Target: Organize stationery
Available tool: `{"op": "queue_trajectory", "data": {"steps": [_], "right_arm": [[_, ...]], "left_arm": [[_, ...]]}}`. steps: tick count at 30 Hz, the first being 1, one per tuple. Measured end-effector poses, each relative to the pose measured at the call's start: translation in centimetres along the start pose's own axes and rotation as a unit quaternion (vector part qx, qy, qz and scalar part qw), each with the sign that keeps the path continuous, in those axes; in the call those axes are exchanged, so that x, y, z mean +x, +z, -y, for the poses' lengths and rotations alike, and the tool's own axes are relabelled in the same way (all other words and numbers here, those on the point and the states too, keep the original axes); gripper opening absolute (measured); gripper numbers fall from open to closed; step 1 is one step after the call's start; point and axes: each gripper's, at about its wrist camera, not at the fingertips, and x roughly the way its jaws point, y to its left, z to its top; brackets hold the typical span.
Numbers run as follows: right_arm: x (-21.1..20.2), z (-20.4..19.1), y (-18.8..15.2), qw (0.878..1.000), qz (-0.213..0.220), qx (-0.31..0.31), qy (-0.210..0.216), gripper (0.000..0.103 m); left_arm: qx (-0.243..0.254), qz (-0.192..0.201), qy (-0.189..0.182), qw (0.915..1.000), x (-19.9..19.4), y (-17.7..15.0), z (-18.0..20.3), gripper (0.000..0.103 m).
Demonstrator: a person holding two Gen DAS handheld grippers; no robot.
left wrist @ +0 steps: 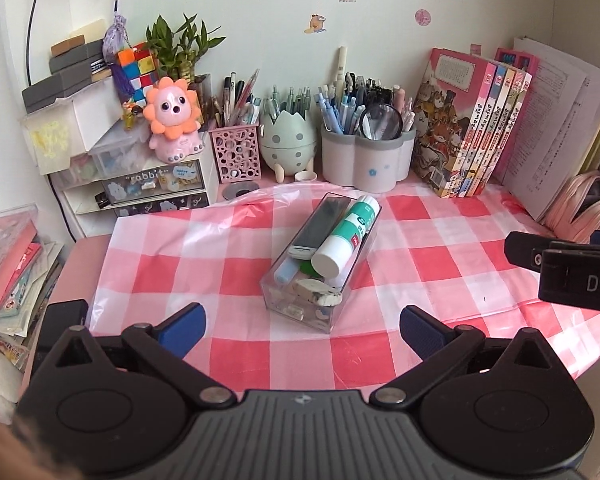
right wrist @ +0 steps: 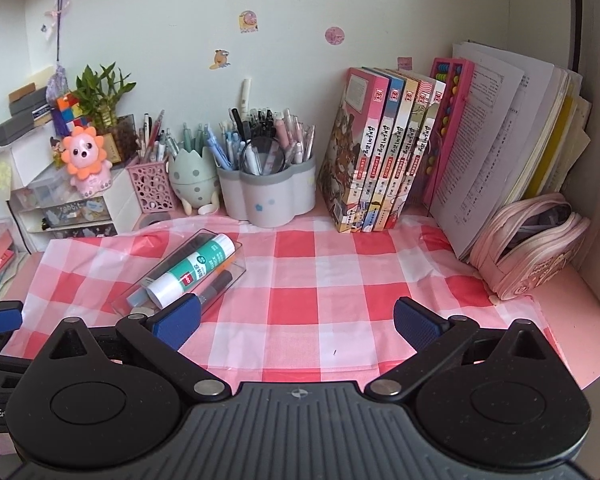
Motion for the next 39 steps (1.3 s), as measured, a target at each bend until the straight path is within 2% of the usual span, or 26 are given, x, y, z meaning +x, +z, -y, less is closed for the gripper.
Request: {"op": "queue_trajectory", "data": {"steps": [39], "right_arm": [[0.52,-0.41,-0.17,1.000,-0.007,-0.001,0.012,0.098]], "left_arm": [[0.001,0.000,-0.009,1.0000,-0.08,0.12,0.31,0.081]]}}
